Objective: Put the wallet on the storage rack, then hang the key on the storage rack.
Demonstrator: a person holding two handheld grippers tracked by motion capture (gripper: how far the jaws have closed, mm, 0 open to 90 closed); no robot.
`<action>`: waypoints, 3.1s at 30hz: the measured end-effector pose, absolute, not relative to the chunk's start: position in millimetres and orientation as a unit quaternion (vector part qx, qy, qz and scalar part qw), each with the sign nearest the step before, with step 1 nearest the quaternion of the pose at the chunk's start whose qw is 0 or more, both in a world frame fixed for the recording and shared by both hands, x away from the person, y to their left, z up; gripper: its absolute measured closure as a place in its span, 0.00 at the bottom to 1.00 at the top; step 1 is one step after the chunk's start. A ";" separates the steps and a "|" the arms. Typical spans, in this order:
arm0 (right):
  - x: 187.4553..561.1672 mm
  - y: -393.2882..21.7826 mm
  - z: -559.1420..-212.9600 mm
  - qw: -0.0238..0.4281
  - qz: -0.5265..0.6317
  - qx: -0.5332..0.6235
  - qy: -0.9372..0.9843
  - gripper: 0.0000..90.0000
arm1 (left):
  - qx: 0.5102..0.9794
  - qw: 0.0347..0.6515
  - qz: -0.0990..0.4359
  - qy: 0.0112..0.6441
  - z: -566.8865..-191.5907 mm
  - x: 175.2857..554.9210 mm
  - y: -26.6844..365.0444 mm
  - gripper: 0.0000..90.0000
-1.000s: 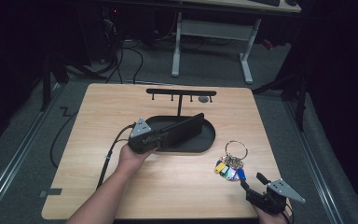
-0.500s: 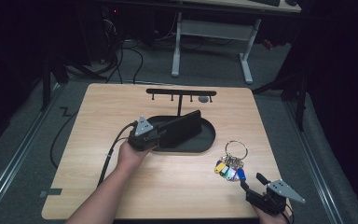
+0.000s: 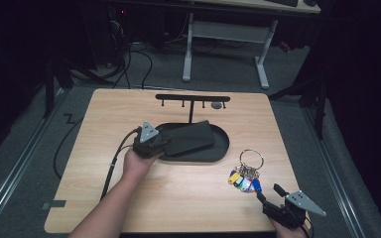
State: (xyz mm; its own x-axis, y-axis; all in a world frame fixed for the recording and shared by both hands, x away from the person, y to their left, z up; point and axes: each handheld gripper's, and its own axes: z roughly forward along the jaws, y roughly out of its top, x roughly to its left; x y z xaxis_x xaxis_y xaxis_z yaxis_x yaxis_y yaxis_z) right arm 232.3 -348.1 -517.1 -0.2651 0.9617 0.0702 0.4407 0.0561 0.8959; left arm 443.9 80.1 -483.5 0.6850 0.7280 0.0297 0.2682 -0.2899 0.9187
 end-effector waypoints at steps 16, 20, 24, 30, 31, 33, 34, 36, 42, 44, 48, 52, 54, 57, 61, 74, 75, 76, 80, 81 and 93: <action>231.2 -346.7 -516.1 0.300 0.439 0.524 0.665 0.31 | 0.783 0.480 0.210 0.335 -505.2 428.4 95.6 0.57; 231.0 -346.4 -516.1 0.299 0.437 0.526 0.665 0.31 | 0.792 0.468 0.198 0.338 -508.4 420.5 106.3 0.51; 230.6 -346.2 -515.7 0.300 0.438 0.526 0.665 0.31 | 0.789 0.467 0.192 0.350 -505.7 410.3 119.5 0.46; 230.5 -346.7 -515.8 0.300 0.439 0.526 0.664 0.32 | 0.795 0.458 0.176 0.356 -501.8 389.2 140.5 0.39; 230.3 -346.5 -515.9 0.300 0.439 0.526 0.664 0.32 | 0.795 0.459 0.171 0.359 -501.9 386.3 143.6 0.38; 230.0 -346.3 -516.1 0.300 0.439 0.525 0.665 0.32 | 0.795 0.458 0.156 0.366 -502.6 377.9 152.2 0.36; 229.8 -346.1 -516.2 0.299 0.439 0.525 0.665 0.32 | 0.795 0.457 0.150 0.369 -503.3 373.4 156.0 0.34; 229.3 -346.1 -516.3 0.299 0.437 0.526 0.666 0.32 | 0.796 0.455 0.145 0.373 -505.2 364.7 163.4 0.32; 228.9 -347.2 -516.9 0.303 0.432 0.527 0.666 0.32 | 0.794 0.448 0.150 0.383 -511.5 346.2 182.9 0.29; 228.9 -347.7 -517.2 0.302 0.431 0.532 0.663 0.32 | 0.795 0.444 0.152 0.385 -512.9 343.4 187.8 0.29; 231.7 -347.4 -518.4 0.299 0.428 0.541 0.660 0.32 | 0.803 0.429 0.167 0.378 -513.9 339.7 192.7 0.28; 238.2 -343.4 -516.1 0.300 0.428 0.540 0.660 0.33 | 0.806 0.428 0.164 0.374 -515.3 335.5 199.6 0.26; 243.8 -338.7 -515.3 0.300 0.424 0.537 0.665 0.33 | 0.807 0.425 0.166 0.375 -516.4 333.4 203.6 0.26; 251.1 -331.0 -514.5 0.294 0.422 0.534 0.671 0.33 | 0.806 0.427 0.164 0.376 -517.1 330.3 206.8 0.25; 258.3 -316.3 -509.0 0.292 0.421 0.526 0.679 0.33 | 0.800 0.440 0.155 0.376 -516.3 327.1 210.2 0.23; 289.4 -290.6 -486.2 0.272 0.359 0.513 0.731 0.37 | 0.786 0.472 0.141 0.373 -513.3 322.5 225.9 0.22; 292.8 -289.0 -484.5 0.265 0.350 0.512 0.738 0.37 | 0.785 0.476 0.140 0.371 -512.6 322.1 225.8 0.22; 294.7 -287.6 -484.0 0.264 0.345 0.509 0.743 0.36 | 0.784 0.480 0.137 0.368 -511.5 322.1 225.3 0.22; 302.5 -279.5 -485.3 0.245 0.316 0.503 0.766 0.35 | 0.787 0.483 0.137 0.359 -510.7 322.1 221.8 0.22; 304.4 -277.8 -485.5 0.239 0.312 0.502 0.771 0.35 | 0.789 0.481 0.136 0.357 -510.7 322.3 221.1 0.22; 323.4 -277.8 -475.7 0.192 0.270 0.516 0.790 0.35 | 0.794 0.478 0.140 0.348 -512.4 322.3 219.6 0.22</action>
